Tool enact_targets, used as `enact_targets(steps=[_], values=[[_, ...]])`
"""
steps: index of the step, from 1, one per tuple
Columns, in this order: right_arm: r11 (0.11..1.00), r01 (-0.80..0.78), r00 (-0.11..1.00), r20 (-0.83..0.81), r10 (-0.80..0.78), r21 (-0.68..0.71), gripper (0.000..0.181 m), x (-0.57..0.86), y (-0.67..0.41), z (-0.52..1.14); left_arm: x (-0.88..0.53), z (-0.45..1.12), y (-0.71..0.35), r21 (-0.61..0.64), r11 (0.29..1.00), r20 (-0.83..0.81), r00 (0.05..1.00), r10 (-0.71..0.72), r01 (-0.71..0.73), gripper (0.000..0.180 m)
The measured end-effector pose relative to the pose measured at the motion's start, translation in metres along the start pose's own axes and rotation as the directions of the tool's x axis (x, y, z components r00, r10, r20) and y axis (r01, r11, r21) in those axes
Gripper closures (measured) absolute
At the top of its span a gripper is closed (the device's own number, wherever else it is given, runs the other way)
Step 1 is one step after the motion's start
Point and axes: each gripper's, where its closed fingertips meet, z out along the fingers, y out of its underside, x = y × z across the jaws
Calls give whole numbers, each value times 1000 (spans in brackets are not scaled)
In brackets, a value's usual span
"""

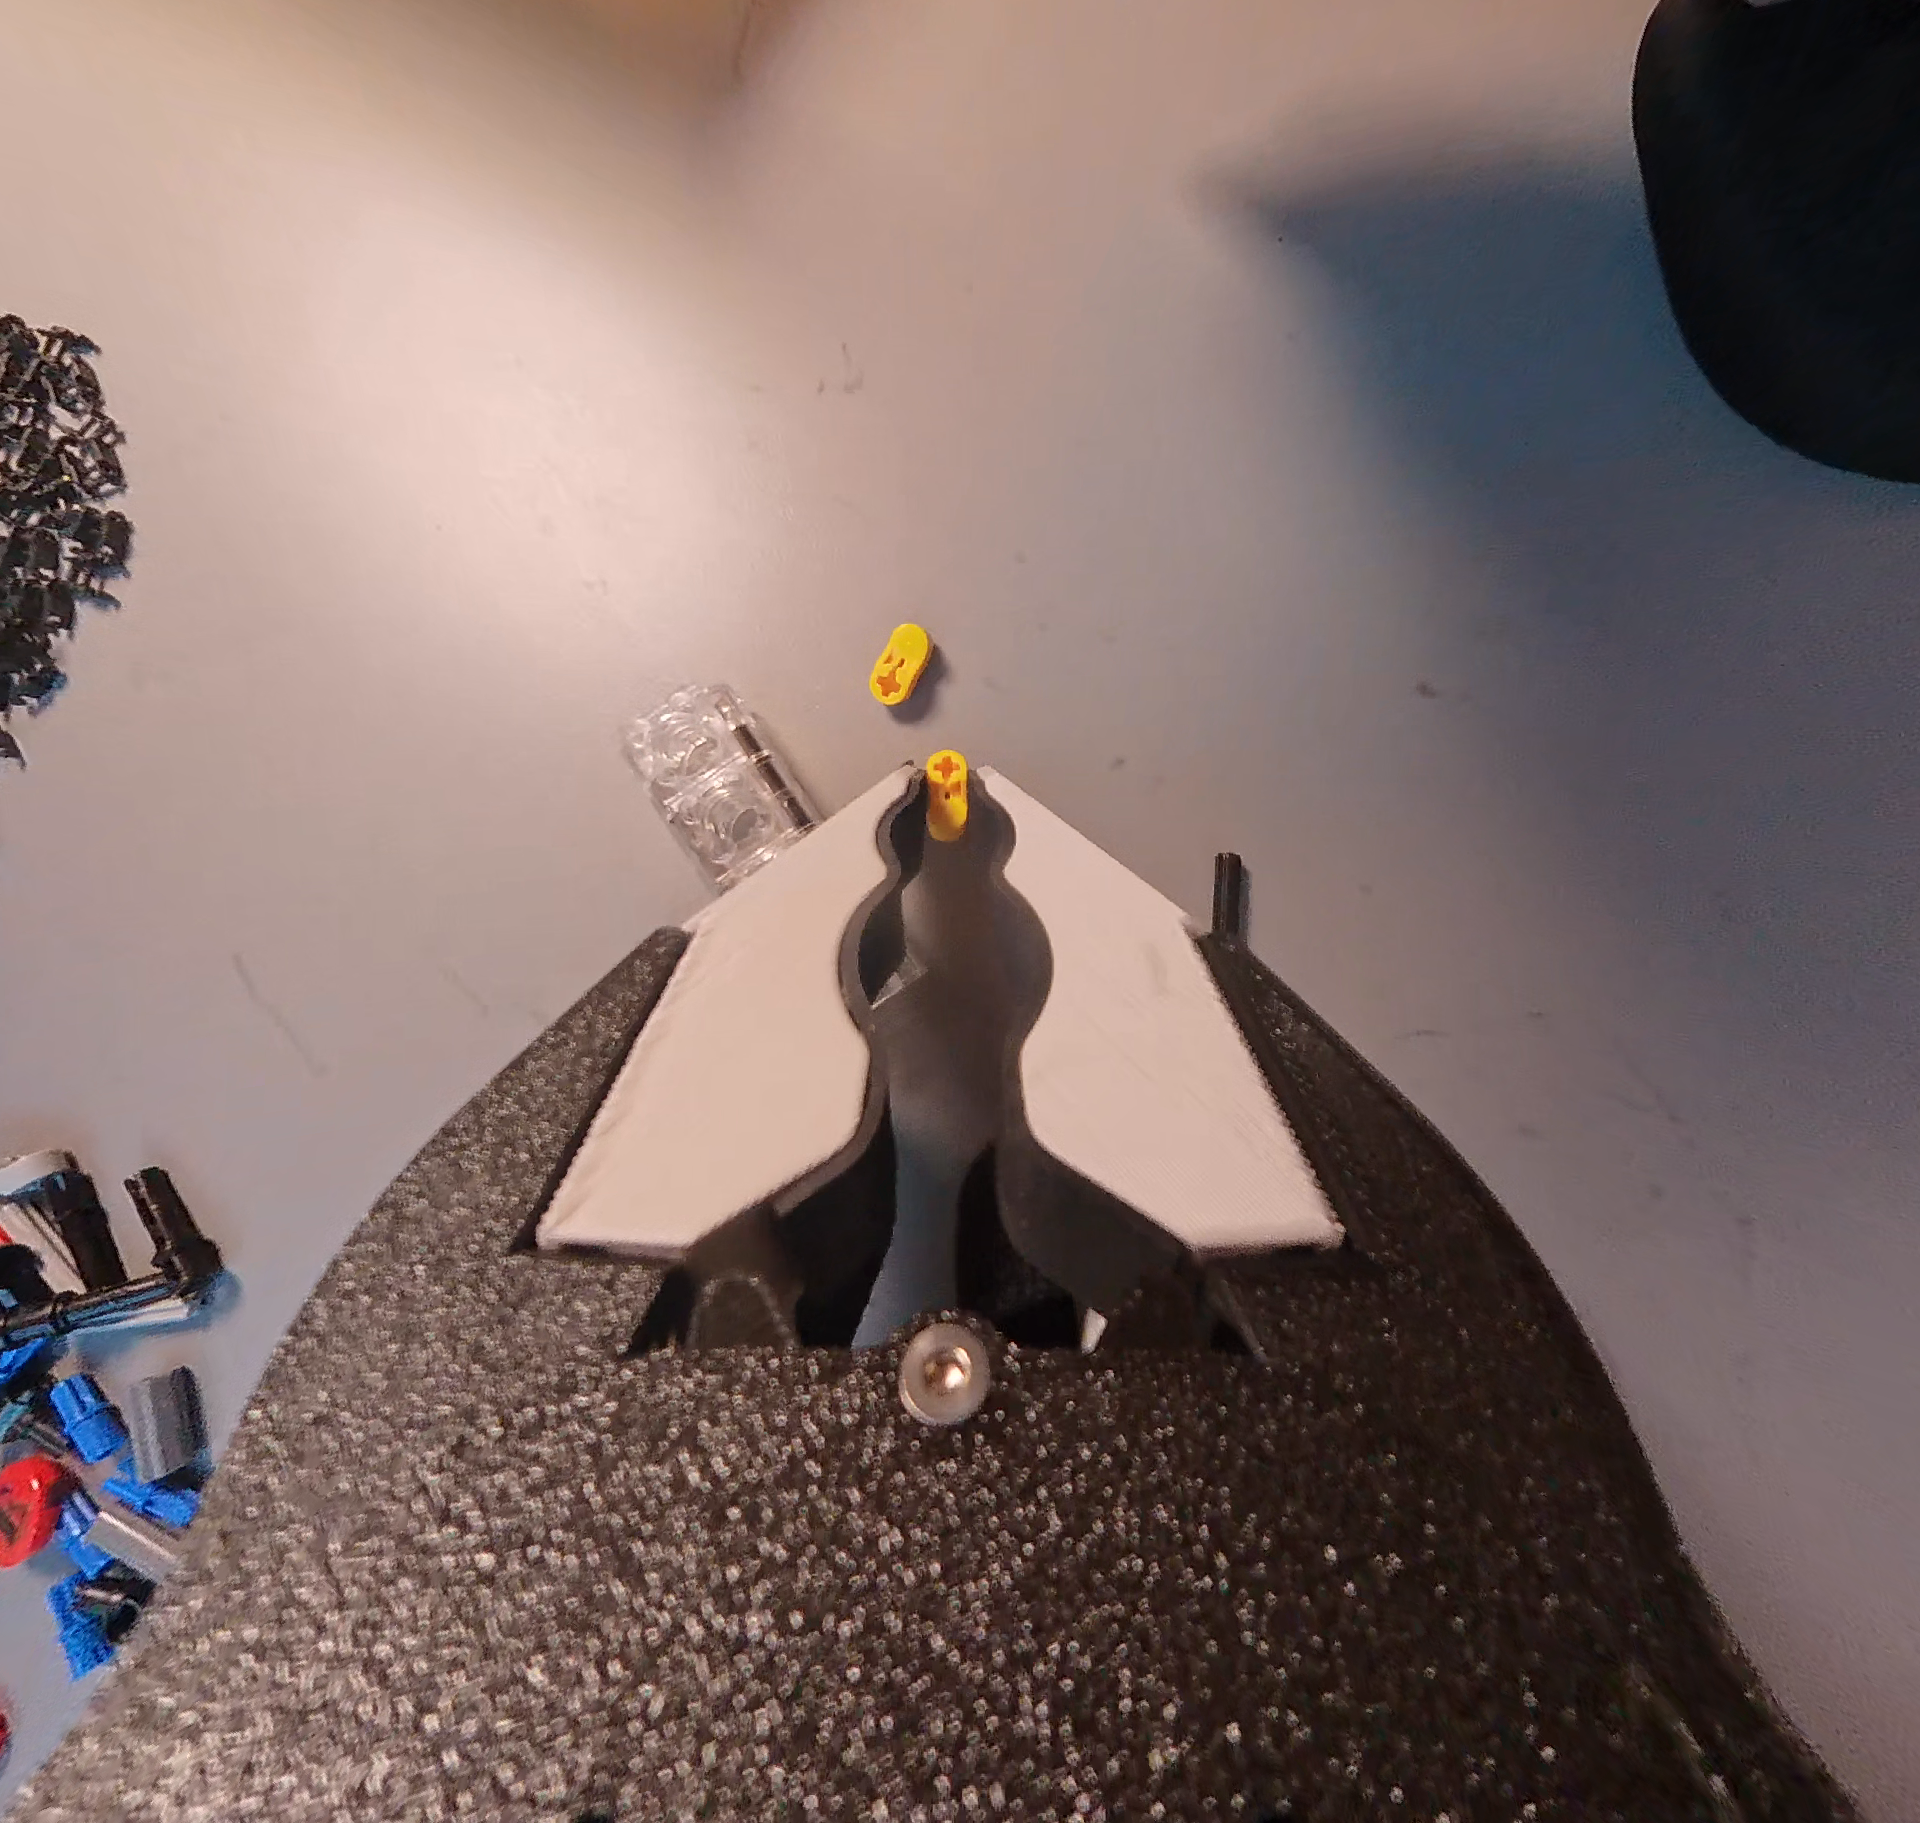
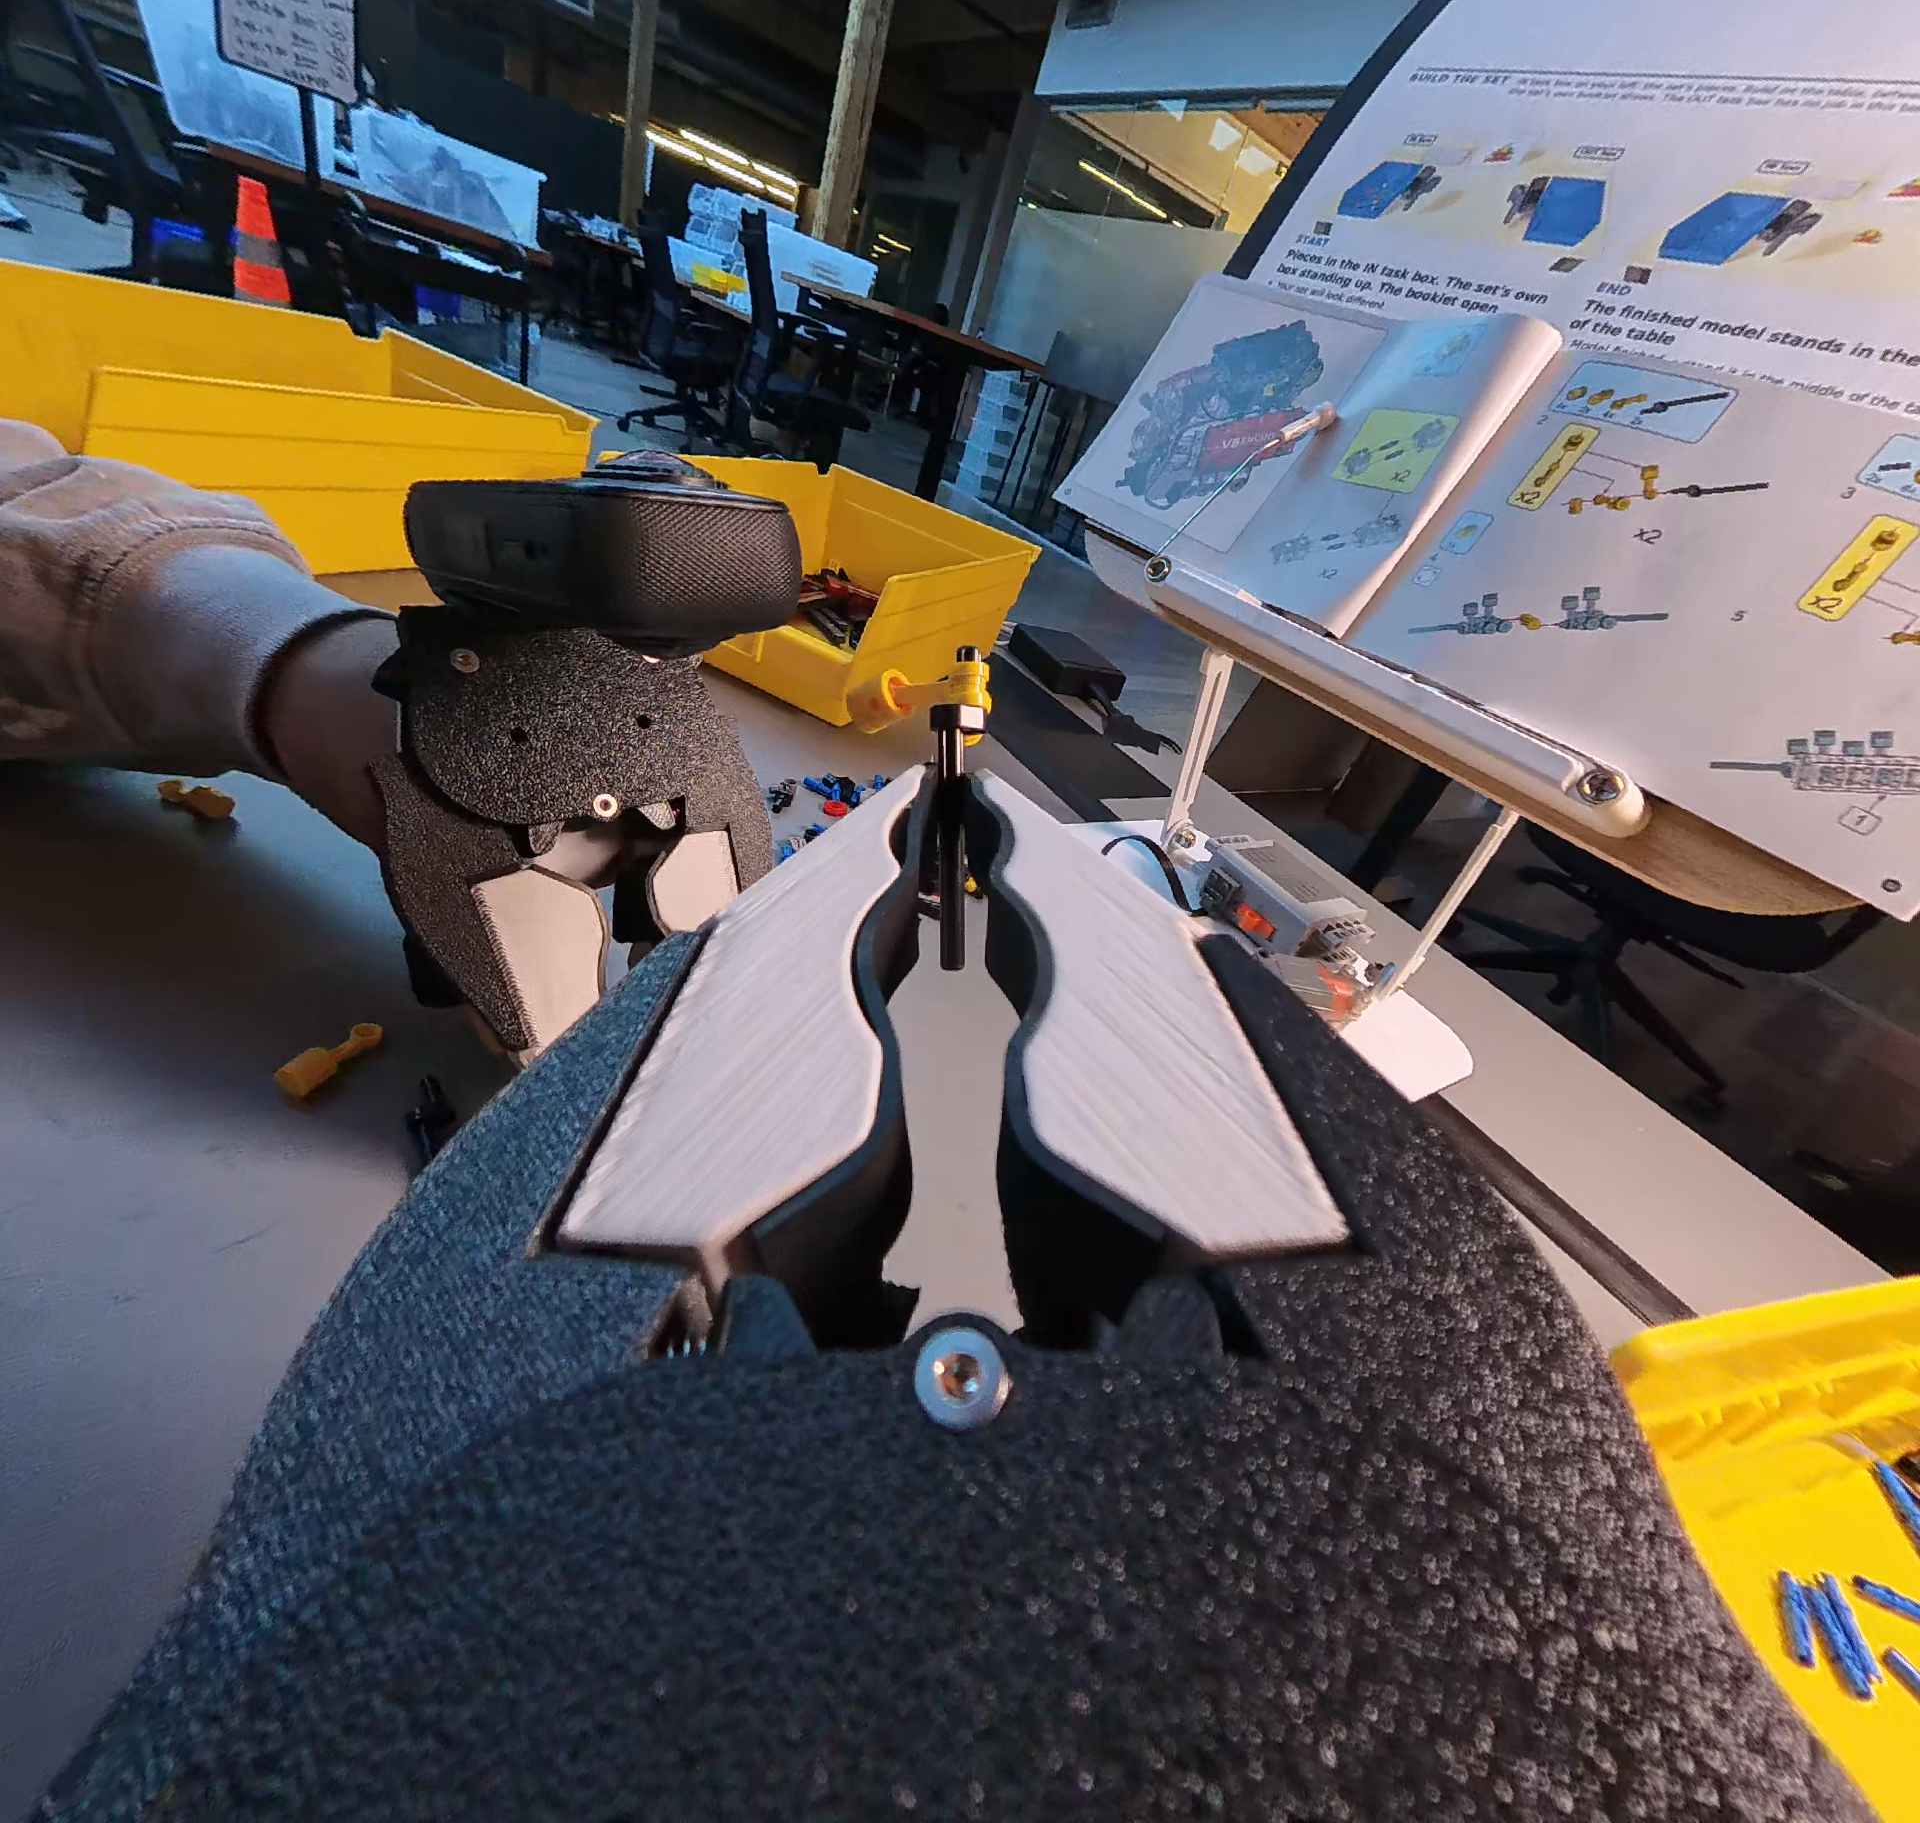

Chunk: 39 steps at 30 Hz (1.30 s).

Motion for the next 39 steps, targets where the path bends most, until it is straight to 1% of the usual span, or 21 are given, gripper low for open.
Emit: enact_targets(steps=[4, 7, 10, 12, 14, 16, 18, 20, 22, 25, 27, 29, 34, 36, 39], values=[[1000, -7, 1000, 3, 7, 4, 177, 0, 0, 0, 0, -2, 0, 20, 1000, 5, 1000, 19, -19, 175], [1000, -13, 1000, 6, 13, 0, 177, -1, 3, 1, 7, -18, -11, 144, 989, -52, 999, -14, 21, 175], [1000, -18, 1000, 13, 19, -5, 177, -3, 5, 3, 2, -50, -20, 309, 945, -88, 992, -86, 109, 175], [1000, -14, 1000, 20, 14, -11, 177, -7, 7, 5, -7, -74, -21, 418, 892, -113, 984, -138, 173, 175], [1000, -10, 1000, 22, 10, -17, 177, -11, 10, 11, -20, -96, -18, 523, 824, -122, 975, -183, 220, 175], [1000, -23, 1000, 13, 24, -14, 177, -13, 11, 19, -34, -117, -17, 615, 740, -147, 961, -233, 273, 175], [999, -47, 999, 10, 47, -4, 177, -15, 10, 31, -45, -136, -20, 685, 651, -206, 944, -259, 328, 175], [998, -65, 998, 2, 65, 23, 178, -14, 2, 44, -55, -148, -18, 724, 598, -230, 938, -261, 344, 175], [997, -65, 998, 1, 65, 40, 178, -13, -6, 58, -62, -154, -13, 744, 574, -225, 937, -268, 343, 175], [997, -52, 999, -1, 52, 62, 177, -10, -15, 80, -66, -164, -10, 774, 505, -266, 920, -287, 381, 175], [995, -59, 998, 4, 59, 76, 178, -9, -16, 90, -66, -170, -12, 788, 472, -288, 914, -286, 396, 175], [997, -52, 999, 12, 52, 61, 177, -12, -10, 94, -65, -173, -13, 794, 455, -304, 912, -277, 403, 175], [999, -48, 998, 30, 47, 21, 178, -21, 6, 85, -63, -169, -14, 782, 445, -344, 897, -276, 437, 175], [999, -32, 999, 31, 32, 11, 178, -22, 7, 80, -62, -165, -13, 776, 466, -329, 903, -276, 425, 175], [1000, -19, 999, 30, 19, 4, 177, -22, 8, 73, -59, -155, -11, 752, 543, -268, 925, -268, 375, 175]])
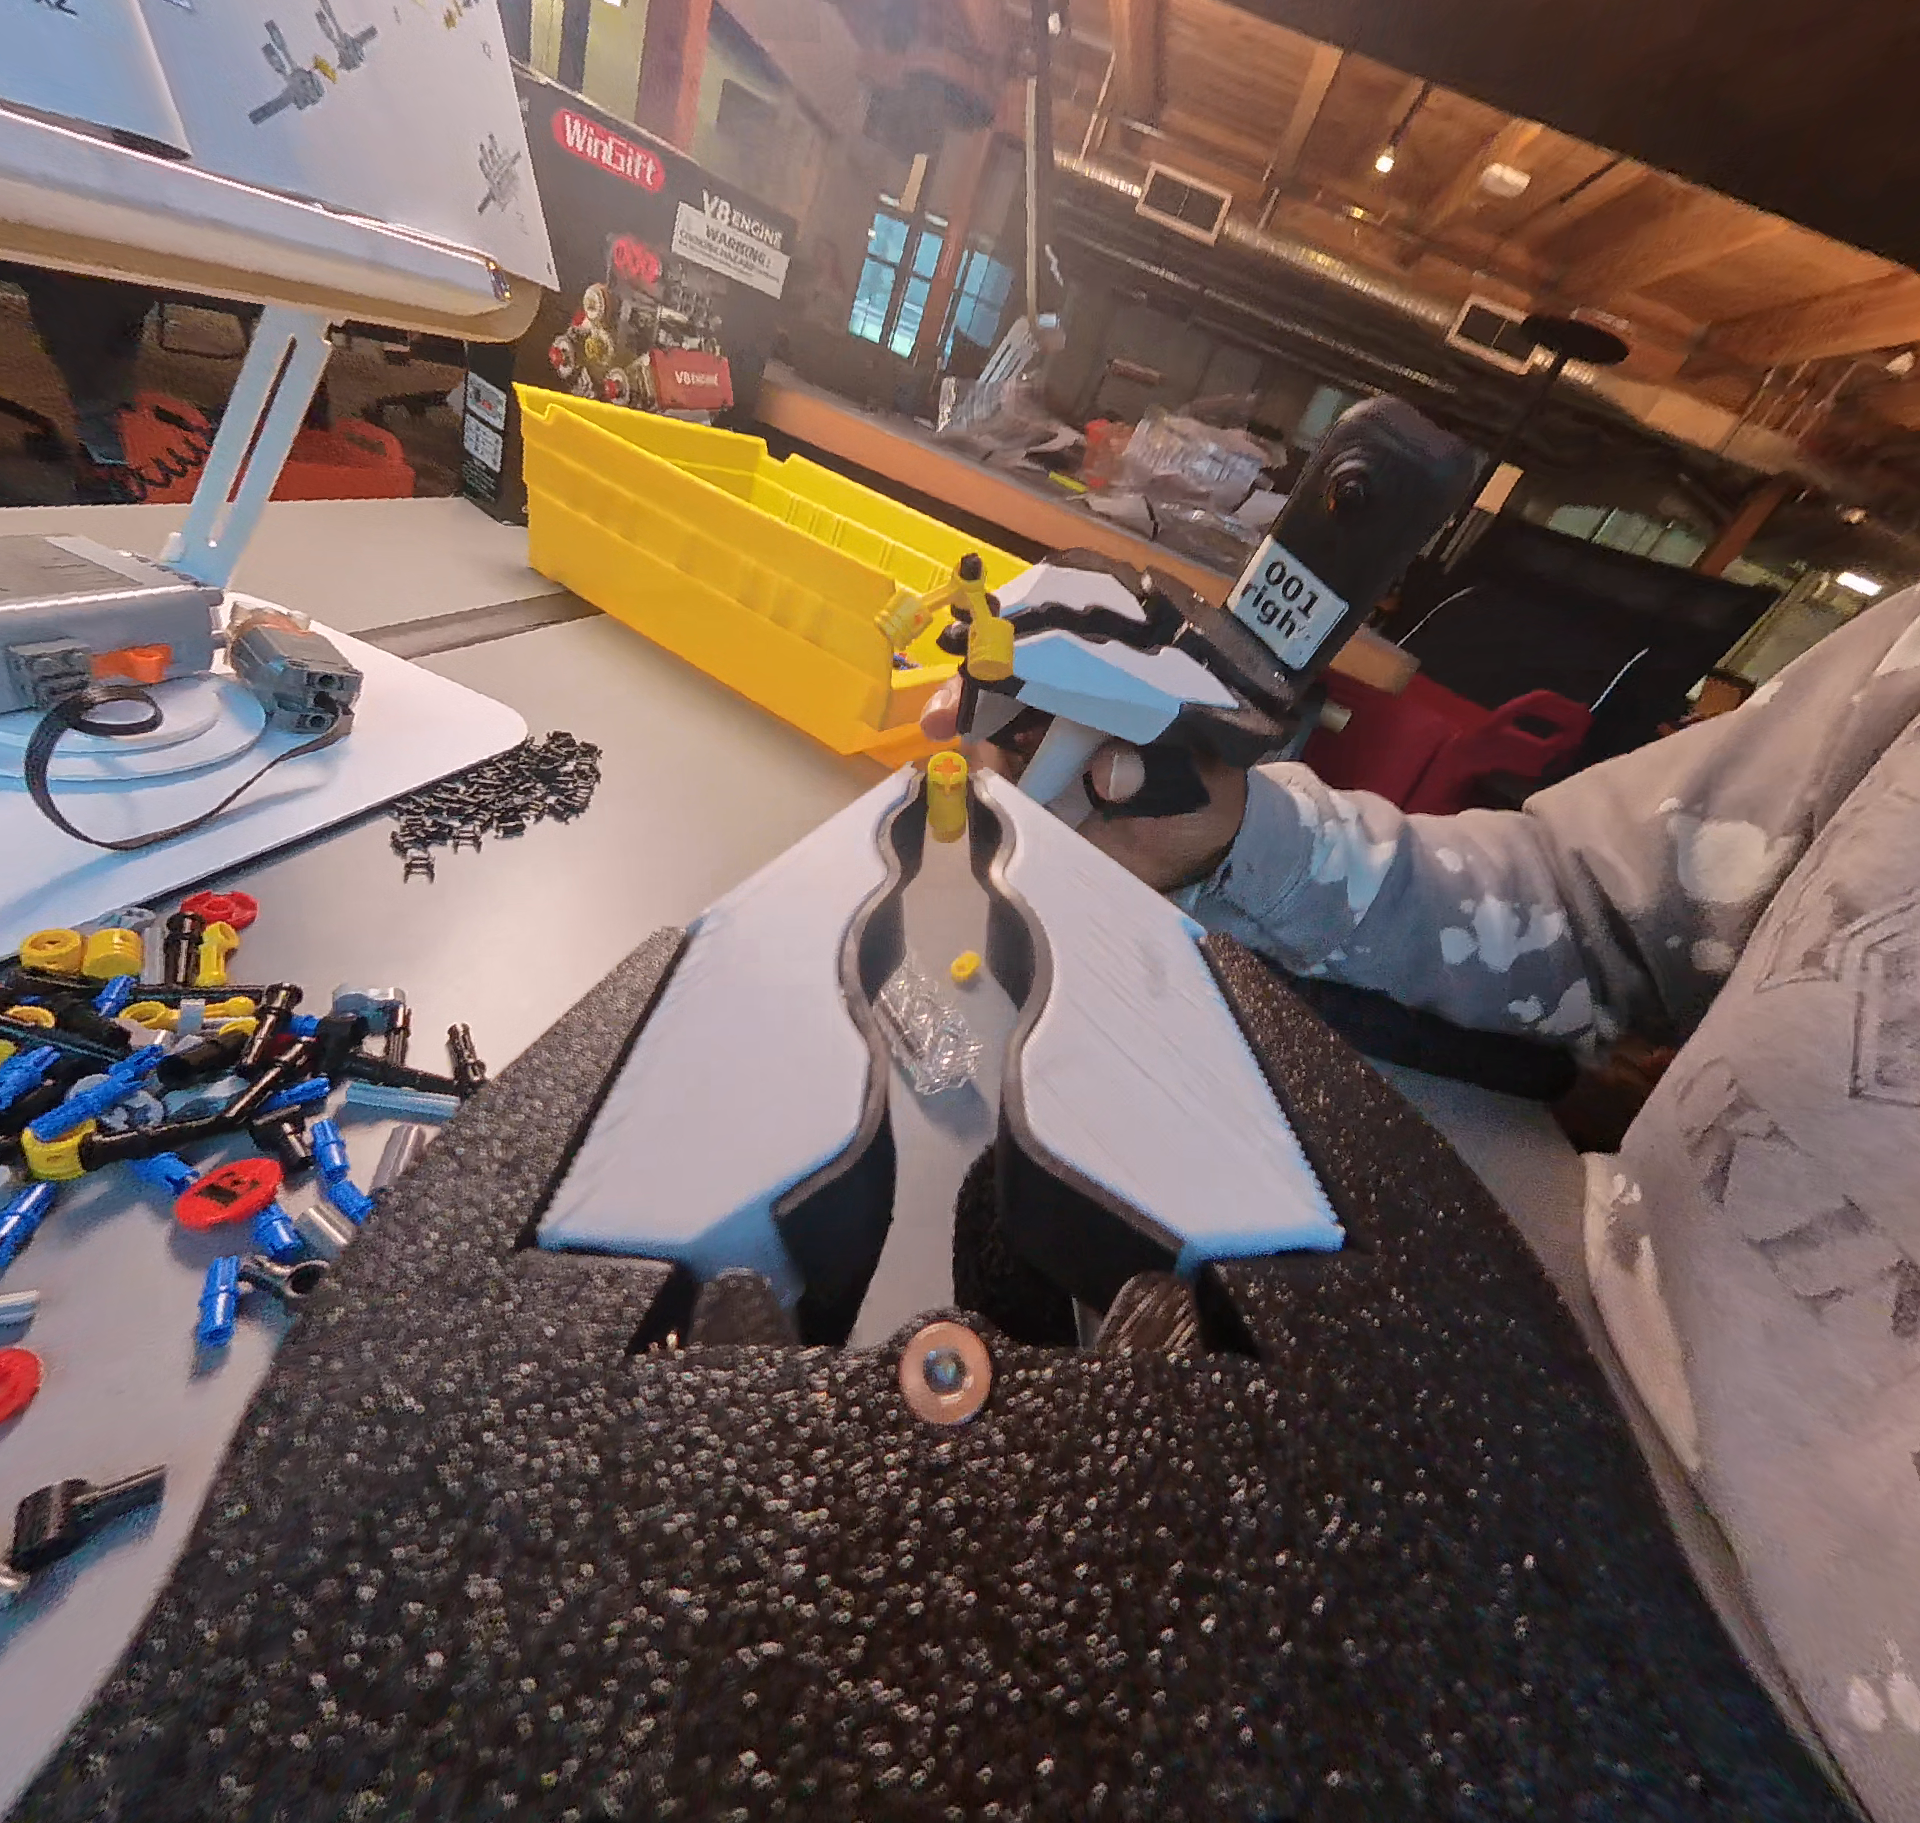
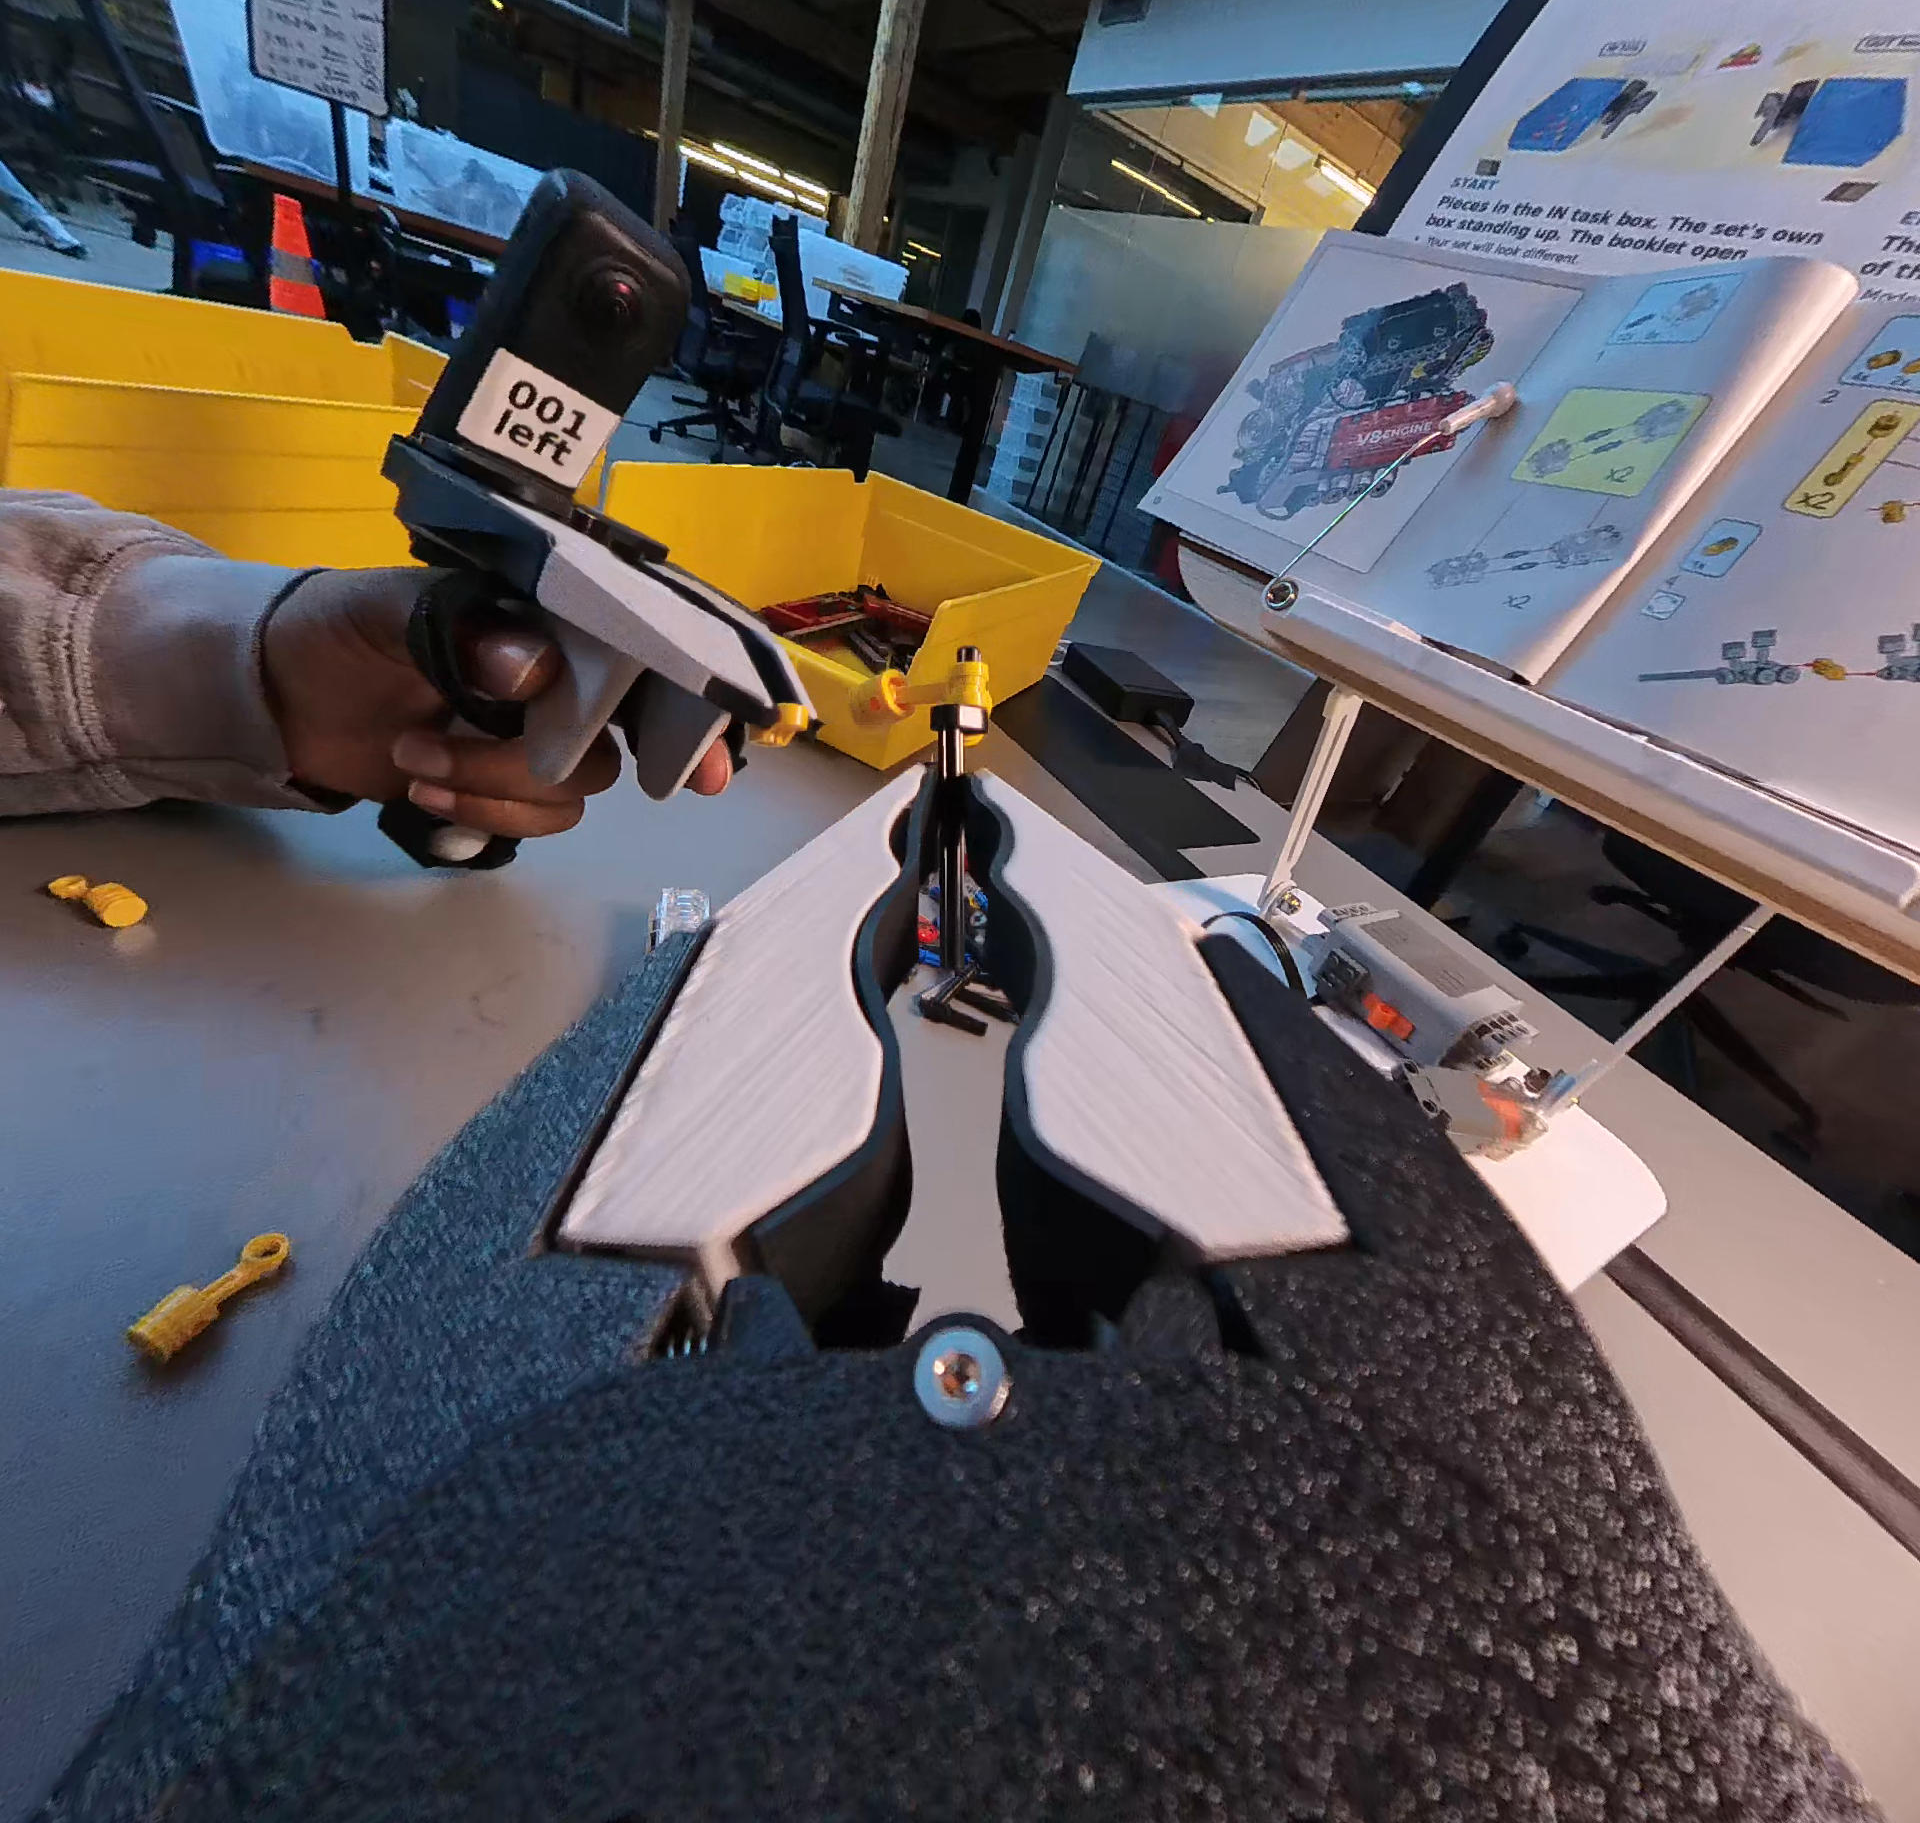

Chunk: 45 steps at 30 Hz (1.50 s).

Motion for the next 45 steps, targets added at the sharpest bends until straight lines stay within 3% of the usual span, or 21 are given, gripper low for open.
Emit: enact_targets(steps=[4, 6, 8, 11, 15, 21, 28, 33, 37, 41, 45], values=[[1000, 18, 1000, -6, -19, -15, 178, 5, 3, -5, 3, 2, 25, -212, 962, 9, 984, 180, -174, 175], [999, 29, 1000, -5, -30, -29, 178, 7, 5, -6, 3, -3, 50, -397, 877, -24, 958, 285, -271, 175], [998, 50, 999, -7, -51, -44, 178, 8, 8, -8, -3, -13, 75, -572, 747, -39, 921, 387, -338, 175], [997, 61, 998, -1, -61, -56, 178, 7, 10, -8, -3, -25, 107, -727, 627, -55, 934, 353, -280, 175], [994, 82, 997, 18, -81, -74, 178, 1, 14, -5, -2, -33, 127, -785, 574, -35, 942, 334, -232, 175], [994, 79, 997, 20, -78, -79, 177, 1, 15, -6, 9, -43, 134, -801, 570, 0, 953, 304, -182, 168], [994, 83, 996, 28, -81, -72, 178, 0, 11, -8, 16, -56, 135, -783, 610, 39, 970, 239, -119, 161], [993, 97, 995, 25, -95, -71, 178, -2, 7, -10, 43, -48, 138, -768, 611, -94, 977, 190, -192, 164], [993, 96, 995, 13, -96, -69, 178, -1, 3, -17, 38, -48, 118, -720, 673, -64, 982, 179, -170, 167], [994, 89, 996, 9, -89, -70, 178, -1, 3, -23, 11, -59, 128, -767, 628, 8, 977, 214, -132, 165], [993, 94, 996, 14, -93, -76, 177, -4, 3, -26, 11, -53, 133, -757, 638, 4, 975, 221, -141, 165]])
